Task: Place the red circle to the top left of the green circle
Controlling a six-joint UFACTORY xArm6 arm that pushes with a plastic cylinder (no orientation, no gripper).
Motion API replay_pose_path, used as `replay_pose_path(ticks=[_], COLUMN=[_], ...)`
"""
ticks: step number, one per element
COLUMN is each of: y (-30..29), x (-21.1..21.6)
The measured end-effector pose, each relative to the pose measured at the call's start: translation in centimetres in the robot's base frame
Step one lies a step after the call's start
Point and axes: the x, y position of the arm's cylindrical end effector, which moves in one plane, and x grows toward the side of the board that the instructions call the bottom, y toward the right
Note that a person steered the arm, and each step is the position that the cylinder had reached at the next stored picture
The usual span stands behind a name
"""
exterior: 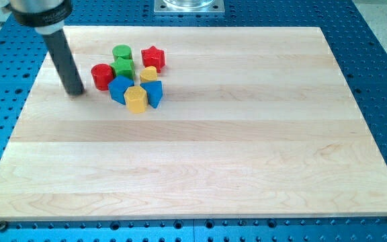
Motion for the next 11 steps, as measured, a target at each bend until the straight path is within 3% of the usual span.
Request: replay_pose_path(ticks=[1,3,4,5,6,7,9,11], y=[1.1,0.7,0.0,0.0,4.8,5.1,3.9,-1.8], x=[4.0,-3.4,-3.5,-0.1,2.0,1.7,-8.0,-7.8])
